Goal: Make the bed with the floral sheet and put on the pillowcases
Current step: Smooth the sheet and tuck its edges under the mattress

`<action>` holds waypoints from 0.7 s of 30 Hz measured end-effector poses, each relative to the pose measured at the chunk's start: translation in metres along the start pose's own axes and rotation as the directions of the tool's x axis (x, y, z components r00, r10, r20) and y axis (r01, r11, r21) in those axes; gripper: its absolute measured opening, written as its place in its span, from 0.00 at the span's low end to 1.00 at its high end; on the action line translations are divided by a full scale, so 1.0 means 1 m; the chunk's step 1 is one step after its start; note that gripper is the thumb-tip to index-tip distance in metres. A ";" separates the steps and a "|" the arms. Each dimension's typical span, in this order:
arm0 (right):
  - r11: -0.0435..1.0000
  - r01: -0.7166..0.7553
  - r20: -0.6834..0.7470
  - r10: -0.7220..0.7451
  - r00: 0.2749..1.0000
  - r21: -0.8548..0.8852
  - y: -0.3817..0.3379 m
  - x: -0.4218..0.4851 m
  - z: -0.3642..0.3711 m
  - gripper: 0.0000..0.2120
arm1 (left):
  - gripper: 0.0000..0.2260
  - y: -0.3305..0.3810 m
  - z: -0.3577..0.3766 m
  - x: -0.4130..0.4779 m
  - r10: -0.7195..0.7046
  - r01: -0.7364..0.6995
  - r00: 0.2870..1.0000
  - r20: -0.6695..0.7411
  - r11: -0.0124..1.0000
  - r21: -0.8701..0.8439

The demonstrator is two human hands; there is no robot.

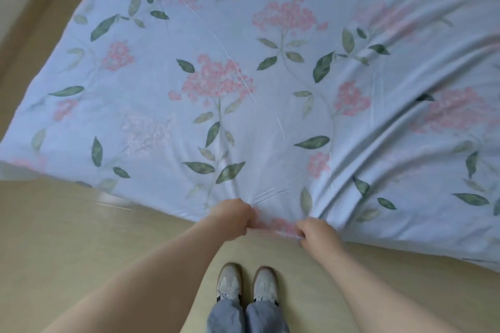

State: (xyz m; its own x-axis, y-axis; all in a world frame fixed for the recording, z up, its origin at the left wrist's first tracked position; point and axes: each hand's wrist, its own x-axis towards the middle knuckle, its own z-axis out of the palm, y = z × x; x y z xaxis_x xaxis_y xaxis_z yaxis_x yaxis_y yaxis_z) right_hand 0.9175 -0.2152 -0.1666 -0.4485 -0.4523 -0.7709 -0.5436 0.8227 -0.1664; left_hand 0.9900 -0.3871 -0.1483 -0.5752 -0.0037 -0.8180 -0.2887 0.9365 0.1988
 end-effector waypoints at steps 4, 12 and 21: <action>0.999 0.028 -0.068 -0.025 0.997 0.043 0.006 -0.011 -0.007 0.15 | 0.13 0.007 -0.014 -0.007 0.022 -0.022 1.000 -0.005 1.000 0.004; 0.995 -0.095 -0.414 0.085 0.906 -0.004 0.094 -0.033 -0.030 0.17 | 0.15 0.098 -0.031 0.017 0.104 -0.123 0.944 -0.312 0.991 -0.043; 0.987 -0.039 -0.334 -0.014 0.942 -0.153 0.260 -0.014 -0.048 0.23 | 0.27 0.246 -0.034 0.099 -0.001 0.009 0.934 -0.358 1.000 0.021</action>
State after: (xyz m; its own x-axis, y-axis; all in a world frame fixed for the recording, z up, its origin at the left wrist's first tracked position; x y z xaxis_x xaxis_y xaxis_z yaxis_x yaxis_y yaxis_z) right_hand 0.7481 -0.0114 -0.1699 -0.6519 -0.5531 -0.5188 -0.6278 0.7774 -0.0398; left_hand 0.8356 -0.1693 -0.1622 -0.8109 -0.1298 -0.5706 -0.2776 0.9437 0.1798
